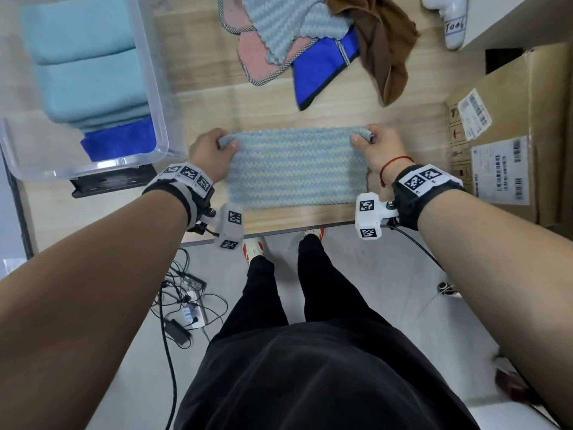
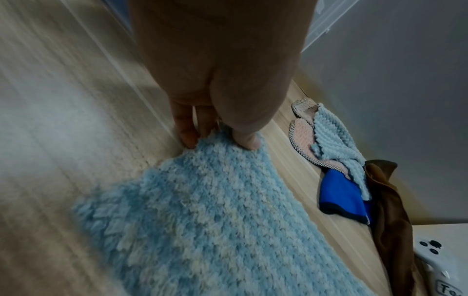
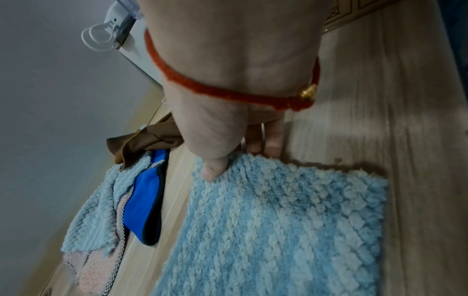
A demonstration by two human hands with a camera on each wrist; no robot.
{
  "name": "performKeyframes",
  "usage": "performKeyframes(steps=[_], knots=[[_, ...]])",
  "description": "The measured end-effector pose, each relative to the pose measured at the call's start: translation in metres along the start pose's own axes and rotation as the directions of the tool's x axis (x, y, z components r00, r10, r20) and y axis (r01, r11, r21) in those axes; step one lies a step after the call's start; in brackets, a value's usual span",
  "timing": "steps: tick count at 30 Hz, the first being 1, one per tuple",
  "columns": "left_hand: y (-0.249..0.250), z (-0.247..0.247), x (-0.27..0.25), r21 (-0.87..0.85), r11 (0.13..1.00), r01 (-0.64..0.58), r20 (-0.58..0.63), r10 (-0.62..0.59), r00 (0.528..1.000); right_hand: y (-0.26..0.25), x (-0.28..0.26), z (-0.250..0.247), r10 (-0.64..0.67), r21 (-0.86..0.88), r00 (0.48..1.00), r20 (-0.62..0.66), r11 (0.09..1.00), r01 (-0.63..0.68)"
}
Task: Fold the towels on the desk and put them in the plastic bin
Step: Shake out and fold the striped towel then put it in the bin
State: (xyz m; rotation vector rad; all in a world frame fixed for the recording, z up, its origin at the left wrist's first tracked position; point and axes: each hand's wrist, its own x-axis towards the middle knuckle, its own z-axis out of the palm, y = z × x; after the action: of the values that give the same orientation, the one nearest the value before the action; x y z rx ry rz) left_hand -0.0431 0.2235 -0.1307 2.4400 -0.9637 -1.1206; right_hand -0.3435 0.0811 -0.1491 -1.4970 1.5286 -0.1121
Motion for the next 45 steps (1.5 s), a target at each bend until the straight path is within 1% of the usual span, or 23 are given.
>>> performKeyframes(steps=[5,9,12,14,16,18,20,21,22,23,25,27,28,30,32,33,35,38,40,41,42,44,45], knots=[[-0.002,0.003,0.005,-0.015,1.000,-0.001,-0.037,0.000,0.999,0.000,0.009,0.000,0.000,-0.052,0.999,-0.035,0.999,-0.002],[-0.001,0.005,0.007,-0.007,1.000,0.021,-0.060,-0.021,0.998,-0.007,0.007,0.001,-0.019,-0.133,0.998,-0.057,0.991,0.011],[0.003,0.004,0.006,0.013,0.997,0.081,-0.101,-0.079,0.992,-0.011,0.005,0.003,0.014,-0.224,0.994,-0.111,0.974,-0.038],[0.007,0.004,0.004,0.049,0.989,0.141,-0.128,-0.134,0.983,-0.012,0.001,0.003,0.052,-0.219,0.981,-0.186,0.971,-0.093],[0.012,0.003,-0.002,0.052,0.985,0.162,-0.144,-0.153,0.978,-0.013,-0.003,0.001,0.057,-0.199,0.975,-0.213,0.975,-0.101],[0.017,0.004,-0.010,0.071,0.993,0.097,-0.196,-0.082,0.977,-0.014,-0.011,-0.002,0.066,-0.196,0.976,-0.208,0.975,-0.108],[0.025,0.008,-0.020,0.145,0.989,-0.030,-0.234,0.064,0.970,-0.014,-0.020,-0.002,0.099,-0.210,0.978,-0.185,0.968,-0.138],[0.030,0.013,-0.025,0.185,0.977,-0.110,-0.208,0.148,0.967,-0.012,-0.025,-0.001,0.118,-0.232,0.979,-0.165,0.960,-0.155],[0.036,0.019,-0.031,0.221,0.955,-0.196,-0.141,0.231,0.963,-0.011,-0.032,0.001,0.144,-0.267,0.979,-0.147,0.947,-0.180],[0.040,0.027,-0.037,0.247,0.927,-0.281,-0.046,0.301,0.952,-0.009,-0.037,0.005,0.158,-0.308,0.977,-0.144,0.931,-0.196],[0.046,0.044,-0.048,0.264,0.868,-0.422,0.140,0.398,0.907,-0.006,-0.047,0.013,0.178,-0.358,0.973,-0.146,0.908,-0.219],[0.046,0.061,-0.057,0.286,0.818,-0.500,0.262,0.434,0.862,-0.005,-0.052,0.019,0.216,-0.365,0.968,-0.127,0.897,-0.248],[0.045,0.067,-0.059,0.315,0.800,-0.510,0.297,0.427,0.854,-0.007,-0.053,0.020,0.239,-0.361,0.965,-0.107,0.895,-0.262],[0.041,0.075,-0.063,0.361,0.796,-0.486,0.317,0.385,0.867,-0.008,-0.052,0.020,0.258,-0.310,0.962,-0.085,0.911,-0.272],[0.040,0.078,-0.063,0.373,0.798,-0.473,0.313,0.371,0.874,-0.011,-0.054,0.015,0.230,-0.249,0.969,-0.094,0.937,-0.247],[0.040,0.078,-0.062,0.376,0.795,-0.477,0.315,0.374,0.872,-0.012,-0.056,0.013,0.197,-0.210,0.976,-0.096,0.954,-0.213],[0.042,0.079,-0.061,0.385,0.788,-0.480,0.323,0.372,0.870,-0.010,-0.056,0.013,0.173,-0.103,0.982,-0.074,0.978,-0.180],[0.044,0.076,-0.062,0.389,0.786,-0.480,0.350,0.356,0.866,-0.011,-0.058,0.014,0.237,0.066,0.971,0.000,0.969,-0.237],[0.045,0.073,-0.062,0.365,0.798,-0.479,0.368,0.349,0.862,-0.013,-0.059,0.011,0.301,0.199,0.951,0.072,0.930,-0.310],[0.044,0.069,-0.063,0.340,0.815,-0.469,0.352,0.353,0.867,-0.017,-0.059,0.010,0.325,0.265,0.939,0.114,0.901,-0.344],[0.042,0.064,-0.065,0.307,0.837,-0.453,0.314,0.360,0.879,-0.024,-0.060,0.009,0.321,0.311,0.936,0.148,0.883,-0.352],[0.033,0.052,-0.066,0.226,0.879,-0.420,0.207,0.377,0.902,-0.042,-0.064,0.010,0.268,0.346,0.948,0.174,0.884,-0.313],[0.027,0.046,-0.067,0.194,0.899,-0.393,0.163,0.365,0.917,-0.050,-0.064,0.012,0.241,0.339,0.954,0.179,0.895,-0.290]])
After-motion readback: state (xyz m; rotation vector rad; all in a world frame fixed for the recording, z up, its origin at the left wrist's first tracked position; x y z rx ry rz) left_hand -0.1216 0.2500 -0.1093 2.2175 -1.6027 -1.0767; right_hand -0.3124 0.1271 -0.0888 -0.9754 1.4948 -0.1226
